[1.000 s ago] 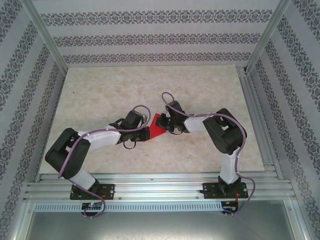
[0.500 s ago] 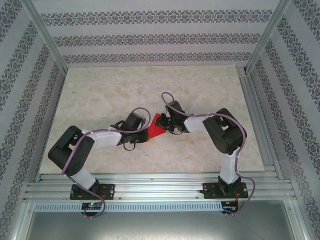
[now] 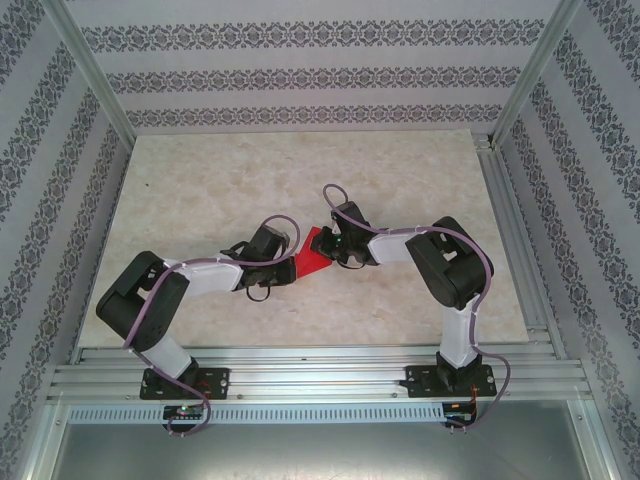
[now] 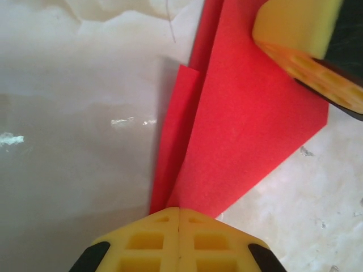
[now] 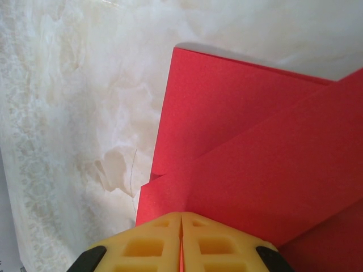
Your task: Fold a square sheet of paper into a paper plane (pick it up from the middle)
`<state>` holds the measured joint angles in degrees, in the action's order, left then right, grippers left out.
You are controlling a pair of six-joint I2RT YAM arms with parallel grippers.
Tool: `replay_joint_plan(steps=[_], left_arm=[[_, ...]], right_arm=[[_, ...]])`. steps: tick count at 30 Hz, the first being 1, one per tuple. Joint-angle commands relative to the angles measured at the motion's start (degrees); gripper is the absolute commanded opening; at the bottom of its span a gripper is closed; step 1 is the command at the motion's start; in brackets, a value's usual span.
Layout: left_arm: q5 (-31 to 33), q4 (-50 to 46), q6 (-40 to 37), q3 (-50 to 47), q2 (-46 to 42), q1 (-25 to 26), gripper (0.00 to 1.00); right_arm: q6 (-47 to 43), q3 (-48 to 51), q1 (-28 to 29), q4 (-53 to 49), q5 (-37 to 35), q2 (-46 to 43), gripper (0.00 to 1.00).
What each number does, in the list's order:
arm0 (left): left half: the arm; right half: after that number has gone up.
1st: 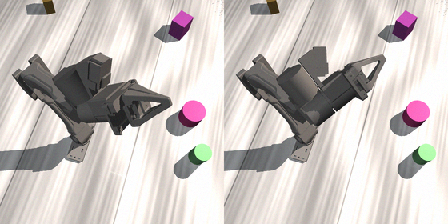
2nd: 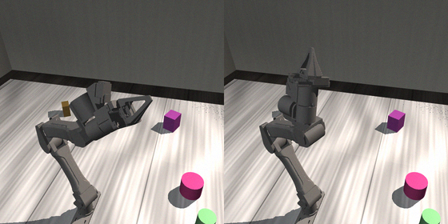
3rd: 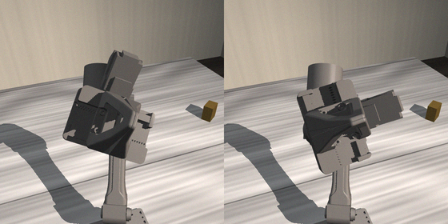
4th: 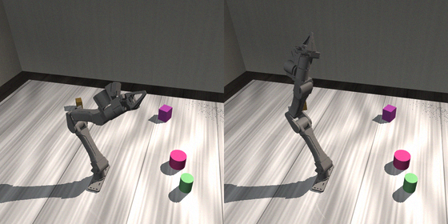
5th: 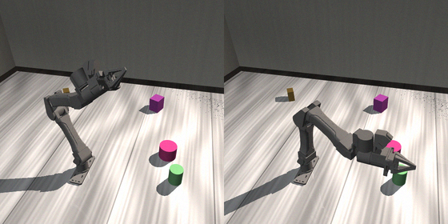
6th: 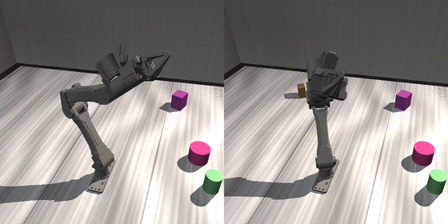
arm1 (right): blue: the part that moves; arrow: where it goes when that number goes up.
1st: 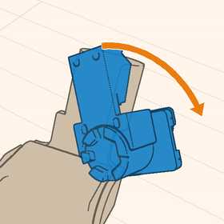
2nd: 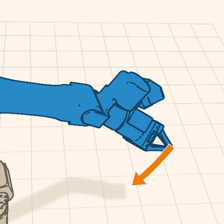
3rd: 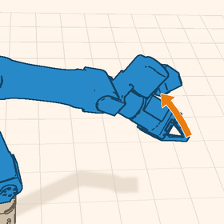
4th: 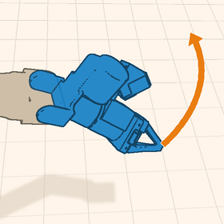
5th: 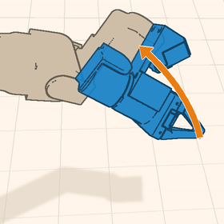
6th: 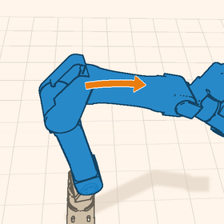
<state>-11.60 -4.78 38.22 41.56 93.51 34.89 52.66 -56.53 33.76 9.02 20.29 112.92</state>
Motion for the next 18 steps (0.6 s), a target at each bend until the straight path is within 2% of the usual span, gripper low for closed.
replay_joint_plan(steps=[1,7,11,18], left_arm=[[2.25,-1.68,0.24,0.19,1.14,-0.61,0.02],[1.56,-1.01,0.93,-2.02,0.92,-0.62,0.00],[-0.90,1.04,2.16,-3.19,1.14,-1.01,0.00],[-1.65,1.52,2.91,-3.57,0.62,-1.23,0.00]], right_arm=[[-1.37,1.92,-0.01,-7.50,-3.63,3.07,0.09],[-1.39,3.17,1.79,-3.21,0.36,-4.58,0.11],[-0.28,4.50,4.68,-1.77,-0.40,-9.36,0.12],[2.48,3.84,7.24,-1.63,-1.85,-8.46,0.10]])
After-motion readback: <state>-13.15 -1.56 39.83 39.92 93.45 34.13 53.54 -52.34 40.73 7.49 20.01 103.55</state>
